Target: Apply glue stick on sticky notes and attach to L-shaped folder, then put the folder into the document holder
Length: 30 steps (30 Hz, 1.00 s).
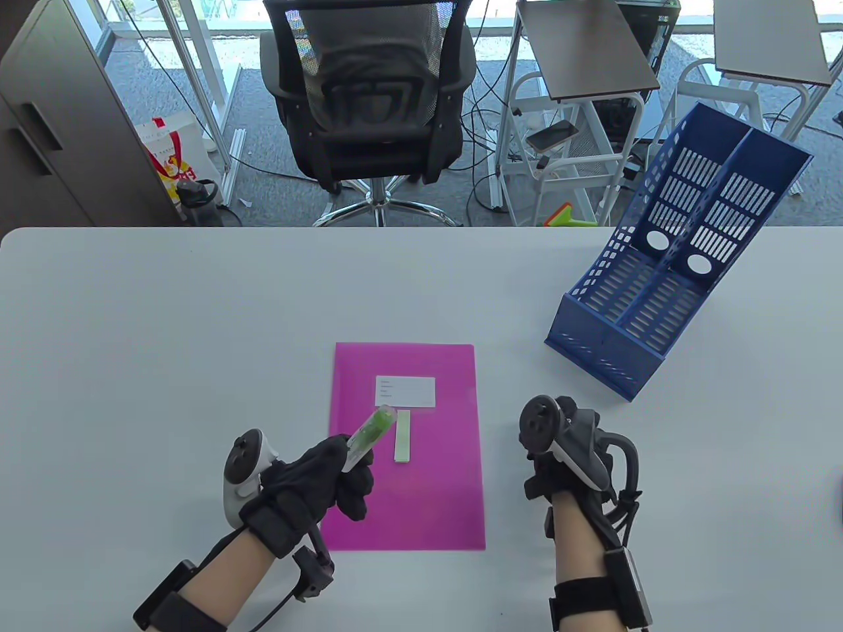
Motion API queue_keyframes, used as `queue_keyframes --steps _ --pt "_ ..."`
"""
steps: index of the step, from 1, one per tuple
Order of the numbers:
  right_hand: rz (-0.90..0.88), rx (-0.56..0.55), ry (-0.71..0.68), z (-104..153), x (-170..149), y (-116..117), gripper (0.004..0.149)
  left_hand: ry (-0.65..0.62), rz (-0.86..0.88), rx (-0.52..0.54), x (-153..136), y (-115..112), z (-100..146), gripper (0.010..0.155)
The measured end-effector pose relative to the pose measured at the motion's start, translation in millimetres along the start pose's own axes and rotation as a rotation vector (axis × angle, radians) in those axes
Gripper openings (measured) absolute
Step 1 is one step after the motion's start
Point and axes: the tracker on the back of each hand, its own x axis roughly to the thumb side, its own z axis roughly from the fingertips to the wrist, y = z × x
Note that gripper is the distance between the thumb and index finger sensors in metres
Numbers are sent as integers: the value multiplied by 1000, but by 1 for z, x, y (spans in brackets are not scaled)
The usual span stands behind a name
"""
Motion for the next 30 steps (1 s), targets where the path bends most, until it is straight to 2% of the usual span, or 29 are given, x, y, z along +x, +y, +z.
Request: queue_keyframes --steps 3,5,8,11,12,15,17,18,22,30 --pt "-51 78 16 -5 -4 8 66 4 -9 -3 0 1 0 58" --pt "-19 84 8 -7 -1 12 64 8 -15 -1 0 1 1 58" --pt "13 44 -32 -8 6 15 50 16 -28 -5 0 1 1 58" --pt "-28 5 -111 -6 17 13 48 18 -34 -4 0 1 1 58" --pt "-123 -6 -186 -4 21 9 48 19 -36 -4 0 1 1 58" --pt "-670 33 -422 2 37 3 50 21 -47 -6 0 1 0 58" --pt "-1066 169 -567 9 55 1 50 23 -54 -6 -1 1 0 57" --pt "-1151 226 -618 12 62 0 50 24 -56 -5 -1 1 1 57" --pt "-1212 256 -766 24 83 -7 50 27 -66 4 -1 2 1 57" --pt "-1245 181 -806 33 91 -11 50 17 -87 43 -1 3 1 57"
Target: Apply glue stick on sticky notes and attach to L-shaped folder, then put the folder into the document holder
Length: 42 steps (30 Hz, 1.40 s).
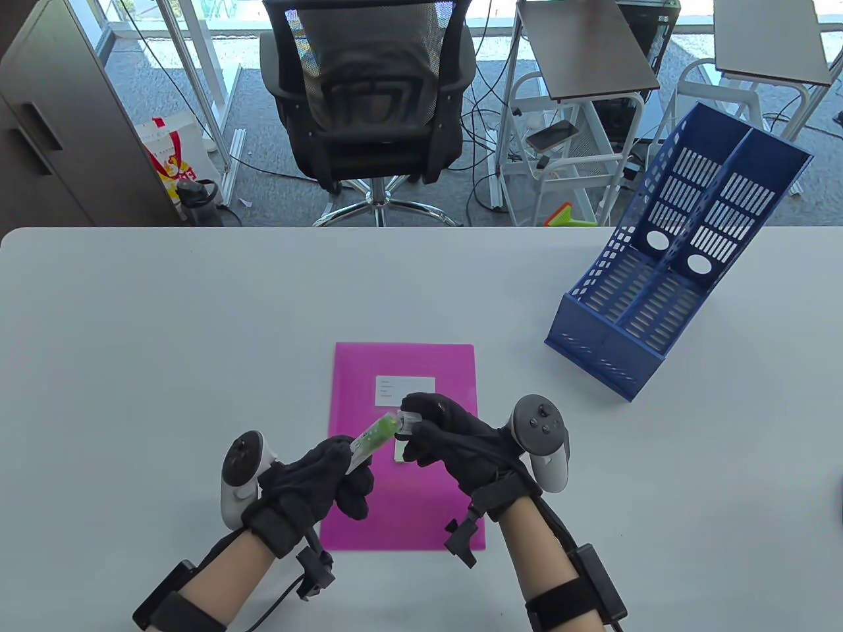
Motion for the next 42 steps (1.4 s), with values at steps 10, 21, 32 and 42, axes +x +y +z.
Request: queue_keyframes --steps 10,21,32,42 --pt "133 -21 -11 3 6 -3 49 26 -66 23 0 3 1 57" --pt "250 -1 -20 4 14 -6 48 45 -106 17 -1 4 1 57" --pt "269 45 7 2 8 -4 48 36 -154 -34 3 4 1 58" --pt "155 114 7 2 7 2 48 -61 -47 -40 13 -16 2 62"
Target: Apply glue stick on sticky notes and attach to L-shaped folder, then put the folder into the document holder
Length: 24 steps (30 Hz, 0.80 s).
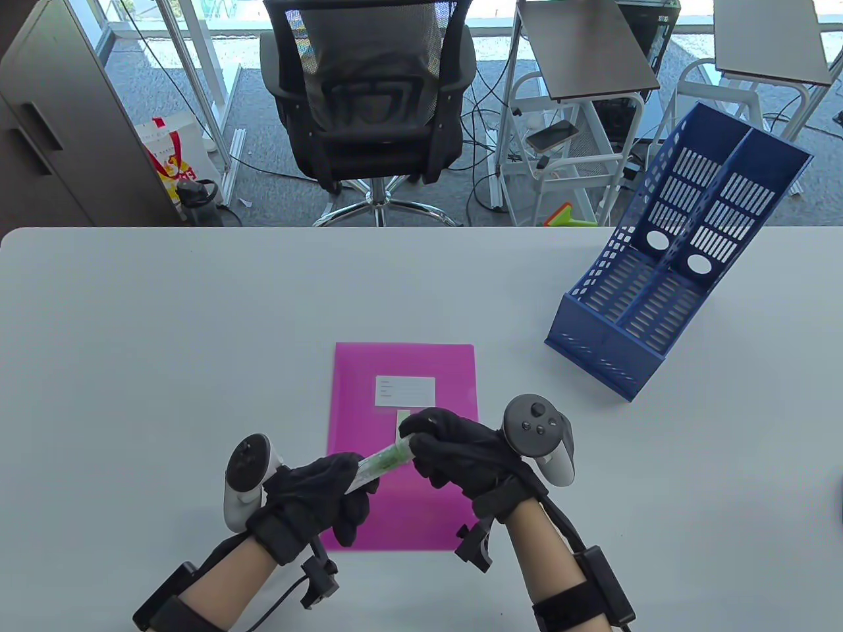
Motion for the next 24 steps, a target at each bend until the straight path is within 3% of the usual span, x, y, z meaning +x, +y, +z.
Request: queue_keyframes --steps 4,8,17,21,24 --pt "-168 13 -38 -3 -5 7 47 -37 -52 6 10 -4 2 63" --pt "-105 17 -41 -2 -2 11 47 -51 -37 45 12 -2 3 63" --pt "-75 -11 -62 -1 6 17 47 -71 -22 12 19 -2 4 63" --pt "-117 -14 -33 -3 -2 11 47 -56 -103 11 25 -7 1 65" --pt "-100 51 11 -3 -7 -3 48 -31 -131 21 20 -1 -1 63"
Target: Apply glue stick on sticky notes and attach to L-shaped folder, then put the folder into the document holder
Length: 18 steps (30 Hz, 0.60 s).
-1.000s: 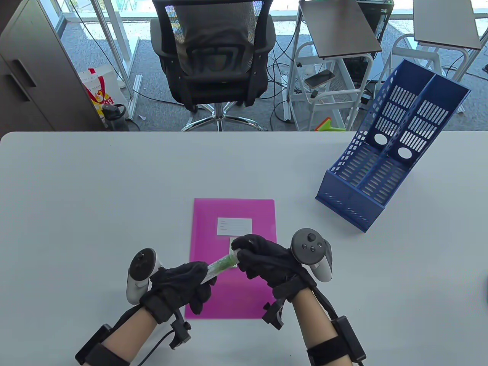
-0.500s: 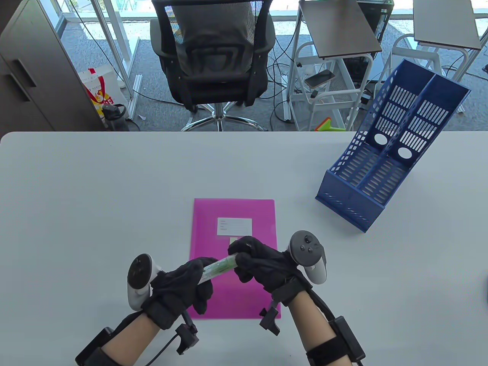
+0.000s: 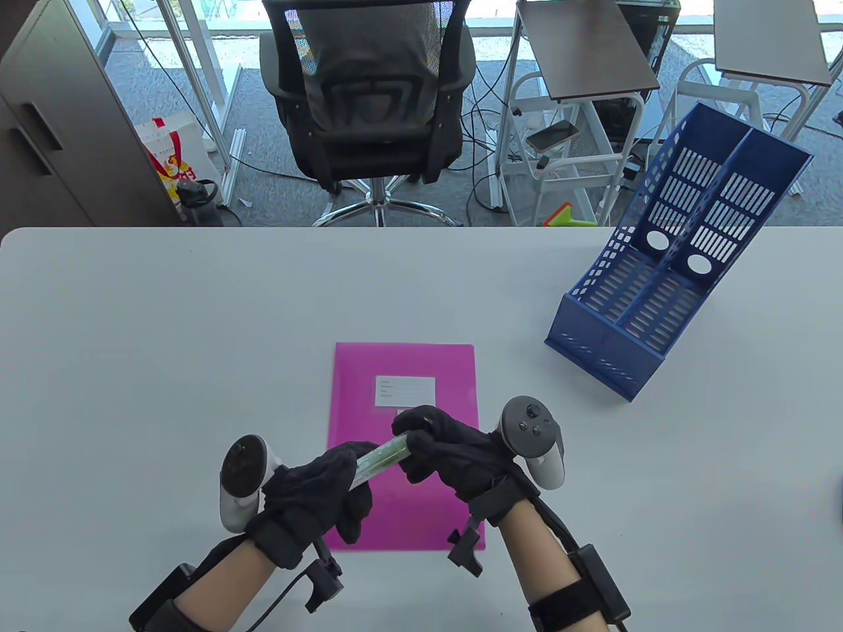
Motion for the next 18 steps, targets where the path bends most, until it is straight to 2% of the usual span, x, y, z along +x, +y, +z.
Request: queue_keyframes --steps 3,6,7,9,13,18 --pt "167 -146 25 9 5 -19 48 89 -137 31 -9 15 2 73" --pt "578 -346 139 26 11 -45 47 199 -339 73 -18 38 8 60" --pt "755 -427 211 35 9 -55 47 231 -410 88 -20 47 10 59" --pt "996 -541 329 51 2 -72 47 295 -565 114 -21 59 14 57" --pt "1205 -621 454 70 -8 -88 46 413 -816 132 -20 72 15 57" --pt "1304 -589 519 68 -17 -87 46 500 -849 149 -26 88 23 58"
